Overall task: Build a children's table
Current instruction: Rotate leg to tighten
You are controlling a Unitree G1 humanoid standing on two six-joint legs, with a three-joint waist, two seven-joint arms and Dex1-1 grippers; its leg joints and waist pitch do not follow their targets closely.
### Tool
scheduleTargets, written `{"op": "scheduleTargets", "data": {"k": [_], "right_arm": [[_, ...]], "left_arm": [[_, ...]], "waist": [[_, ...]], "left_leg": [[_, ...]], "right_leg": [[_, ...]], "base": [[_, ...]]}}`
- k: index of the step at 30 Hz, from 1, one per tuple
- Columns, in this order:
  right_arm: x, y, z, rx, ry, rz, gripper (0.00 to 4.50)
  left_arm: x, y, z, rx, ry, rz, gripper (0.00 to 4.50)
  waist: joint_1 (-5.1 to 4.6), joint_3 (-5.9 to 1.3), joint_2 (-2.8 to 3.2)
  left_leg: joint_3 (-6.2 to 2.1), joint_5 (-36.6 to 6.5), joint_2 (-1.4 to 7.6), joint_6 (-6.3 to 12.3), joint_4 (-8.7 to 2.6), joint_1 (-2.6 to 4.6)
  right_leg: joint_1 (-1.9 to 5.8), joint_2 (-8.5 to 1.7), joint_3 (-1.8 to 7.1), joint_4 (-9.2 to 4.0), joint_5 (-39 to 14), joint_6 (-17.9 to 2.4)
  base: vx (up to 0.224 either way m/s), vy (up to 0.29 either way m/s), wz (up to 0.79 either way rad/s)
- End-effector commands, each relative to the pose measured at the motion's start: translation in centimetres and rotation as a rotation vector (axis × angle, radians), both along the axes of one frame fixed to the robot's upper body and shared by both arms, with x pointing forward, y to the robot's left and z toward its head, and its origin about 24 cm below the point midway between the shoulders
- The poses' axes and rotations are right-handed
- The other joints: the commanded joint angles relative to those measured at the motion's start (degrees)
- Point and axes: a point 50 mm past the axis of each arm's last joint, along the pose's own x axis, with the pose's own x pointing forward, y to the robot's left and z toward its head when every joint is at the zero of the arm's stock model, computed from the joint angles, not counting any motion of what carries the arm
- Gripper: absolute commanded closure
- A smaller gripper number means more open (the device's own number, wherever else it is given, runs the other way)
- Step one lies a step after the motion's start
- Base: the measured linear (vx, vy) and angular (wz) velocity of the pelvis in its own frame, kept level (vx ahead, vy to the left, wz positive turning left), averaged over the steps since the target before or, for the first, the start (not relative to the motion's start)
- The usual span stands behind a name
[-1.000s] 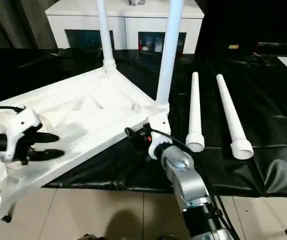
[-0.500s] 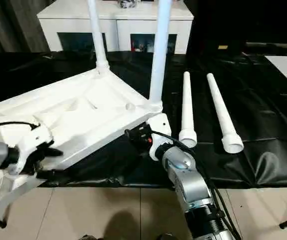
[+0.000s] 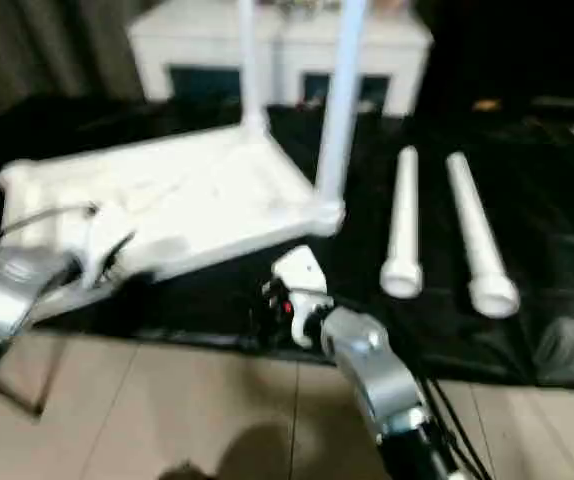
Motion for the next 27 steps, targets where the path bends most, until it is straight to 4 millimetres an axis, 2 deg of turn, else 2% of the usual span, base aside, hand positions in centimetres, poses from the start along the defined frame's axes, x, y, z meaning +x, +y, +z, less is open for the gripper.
{"op": "scheduleTargets", "data": {"k": [1,2,4,5,6,7,8,9,10,11,13,15,16,17,18,19,20,21,23,25,26,27], "right_arm": [[0.0,0.1,0.6,-0.004,-0.023,0.010,0.52],[0.1,0.1,0.6,-0.004,-0.024,0.005,0.52],[0.1,0.1,0.6,-0.004,-0.025,0.001,0.52],[0.0,0.1,0.6,-0.005,-0.028,-0.001,0.52],[0.0,0.1,0.6,-0.003,-0.027,-0.004,0.52],[-0.1,0.1,0.6,-0.003,-0.026,-0.004,0.52],[-0.1,0.1,0.6,-0.001,-0.025,-0.008,0.52],[-0.2,0.1,0.6,0.001,-0.023,-0.010,0.52],[-0.2,0.1,0.6,0.001,-0.023,-0.010,0.52],[-0.2,0.1,0.5,-0.001,-0.023,-0.010,0.52],[-0.1,0.3,0.5,0.000,-0.027,-0.017,0.52],[0.0,0.5,0.5,0.006,-0.029,-0.023,0.52],[0.1,0.5,0.6,0.007,-0.029,-0.023,0.52],[0.1,0.5,0.6,0.007,-0.029,-0.023,0.52],[0.1,0.7,0.5,0.005,-0.027,-0.009,0.52],[0.1,0.8,0.5,0.006,-0.026,-0.004,0.52],[0.1,0.9,0.5,0.008,-0.022,0.005,0.52],[-0.1,1.2,0.6,0.015,-0.020,0.030,0.52],[-0.3,1.4,0.7,0.025,-0.016,0.058,0.52],[-0.8,1.9,0.9,0.038,-0.012,0.121,0.52],[-1.0,2.1,1.0,0.045,-0.010,0.144,0.52],[-1.2,2.2,1.1,0.051,-0.008,0.164,0.52]], "left_arm": [[1.1,-0.9,1.0,-0.014,-0.089,0.012,0.01],[1.3,-1.3,1.1,-0.013,-0.106,0.011,0.01],[1.4,-1.7,1.2,-0.010,-0.118,0.012,0.01],[1.6,-2.0,1.6,-0.026,-0.140,0.019,0.01],[1.8,-2.1,2.4,-0.040,-0.194,0.027,0.01],[1.9,-1.9,3.2,-0.055,-0.237,0.043,0.01],[2.0,-1.2,4.3,-0.068,-0.305,0.094,0.01],[2.0,-0.7,5.0,-0.074,-0.349,0.130,0.01],[2.0,-0.7,5.0,-0.074,-0.349,0.130,0.01],[2.0,0.4,5.6,-0.071,-0.391,0.199,0.01],[1.2,4.0,6.6,-0.021,-0.505,0.426,0.01],[0.1,6.6,6.6,-0.002,-0.566,0.578,0.01],[-0.3,7.4,6.5,-0.005,-0.583,0.627,0.01],[-0.3,7.4,6.5,-0.005,-0.583,0.627,0.01],[-1.5,9.4,6.3,0.037,-0.630,0.728,0.01],[-1.7,9.8,6.3,0.048,-0.637,0.746,0.01],[-2.2,10.5,6.2,0.074,-0.648,0.781,0.01],[-3.1,11.9,6.0,0.092,-0.658,0.854,0.01],[-3.9,13.2,5.8,0.099,-0.668,0.931,0.01],[-5.4,15.2,5.5,0.127,-0.670,1.037,0.01],[-5.8,15.7,5.3,0.139,-0.663,1.058,0.01],[-6.2,16.1,5.1,0.150,-0.656,1.076,0.01]], "waist": [[-1.23,-3.75,0.58],[-1.28,-3.61,0.81],[-1.43,-3.61,0.72],[-1.87,-3.59,0.85],[-2.33,-3.63,0.97],[-2.46,-3.73,1.02],[-2.68,-3.83,0.96],[-2.86,-3.84,0.96],[-3.26,-3.77,0.86],[-3.42,-3.75,0.85],[-3.95,-3.86,0.68],[-4.73,-3.97,0.63],[-4.86,-3.96,0.83],[-4.86,-3.95,1.01],[-4.71,-4.03,0.63],[-4.63,-4.09,0.80],[-4.49,-4.04,0.98],[-4.49,-4.00,1.03],[-4.44,-3.93,1.15],[-4.18,-3.86,1.17],[-4.18,-3.71,1.16],[-4.06,-3.76,1.13]], "left_leg": [[-0.25,-18.15,2.05,-3.30,-4.72,2.03],[-0.35,-18.07,1.81,-3.25,-5.13,1.09],[-0.43,-19.04,1.79,-3.20,-5.42,1.06],[-0.52,-19.06,1.74,-3.25,-5.58,0.83],[-0.50,-19.40,1.69,-3.12,-5.60,0.96],[-0.54,-18.95,1.69,-2.93,-5.59,0.96],[-0.52,-16.83,1.68,-2.46,-5.62,0.63],[-0.47,-16.22,1.76,-2.31,-5.50,0.55],[-0.45,-15.65,1.63,-1.95,-5.46,0.48],[-0.40,-15.31,1.55,-1.73,-5.40,0.46],[-0.34,-13.43,1.45,-1.08,-5.11,0.26],[-0.46,-10.23,1.31,-0.36,-4.93,-0.02],[-0.54,-9.86,1.31,-0.34,-4.92,-0.01],[-0.45,-10.04,1.26,-0.33,-4.76,0.36],[-0.35,-9.77,1.40,0.00,-4.64,0.58],[-0.41,-9.30,1.40,0.08,-4.66,0.48],[-0.39,-9.41,1.50,0.18,-4.75,0.64],[-0.43,-9.55,1.54,0.12,-4.81,0.68],[-0.47,-11.31,1.62,-0.19,-4.95,0.84],[-0.45,-12.79,1.66,-0.46,-5.02,1.05],[-0.54,-13.57,1.62,-0.59,-5.21,0.83],[-0.51,-14.07,1.62,-0.59,-5.16,0.97]], "right_leg": [[0.71,-2.92,2.83,-6.00,-5.34,-11.48],[1.51,-3.21,2.75,-6.16,-5.96,-10.83],[1.65,-3.56,2.77,-6.59,-8.42,-9.77],[1.85,-3.68,2.77,-6.76,-9.12,-9.41],[1.84,-3.64,2.75,-7.03,-9.15,-9.33],[1.96,-3.70,2.71,-7.00,-8.68,-9.47],[2.25,-3.70,2.66,-6.90,-6.24,-9.82],[2.22,-3.66,2.66,-6.76,-4.83,-10.12],[2.29,-3.56,2.57,-6.69,-3.52,-10.60],[2.32,-3.54,2.56,-6.70,-3.35,-10.73],[2.62,-3.41,2.55,-6.38,-0.74,-11.13],[2.87,-3.21,2.50,-6.16,2.12,-11.15],[2.86,-3.19,2.53,-6.09,2.56,-11.27],[2.54,-2.98,2.63,-6.33,2.85,-11.45],[2.48,-2.97,2.73,-6.28,3.64,-11.92],[2.60,-2.94,2.65,-6.11,4.27,-12.00],[2.39,-2.86,2.63,-6.19,4.41,-11.82],[2.35,-2.86,2.63,-6.19,4.39,-11.78],[2.25,-2.77,2.61,-6.24,4.08,-11.75],[2.05,-2.81,2.67,-6.37,2.80,-11.59],[2.20,-2.85,2.68,-6.42,1.91,-11.15],[2.13,-2.87,2.71,-6.51,1.44,-10.92]], "base": [[0.000,0.000,0.00],[0.000,0.000,0.00],[0.000,0.000,0.00],[-0.003,0.053,-0.07],[0.000,0.000,0.00],[0.000,0.000,0.00],[0.000,0.000,0.00],[0.000,0.000,0.00],[0.000,0.000,0.00],[0.000,0.000,0.00],[0.000,0.000,0.00],[0.026,-0.005,-0.05],[0.000,0.000,0.00],[0.000,0.000,0.00],[0.000,0.000,0.00],[0.000,0.000,0.00],[0.000,0.000,0.00],[0.000,0.000,0.00],[0.000,0.000,0.00],[0.000,0.000,0.00],[0.000,0.000,0.00],[0.000,0.000,0.00]]}}
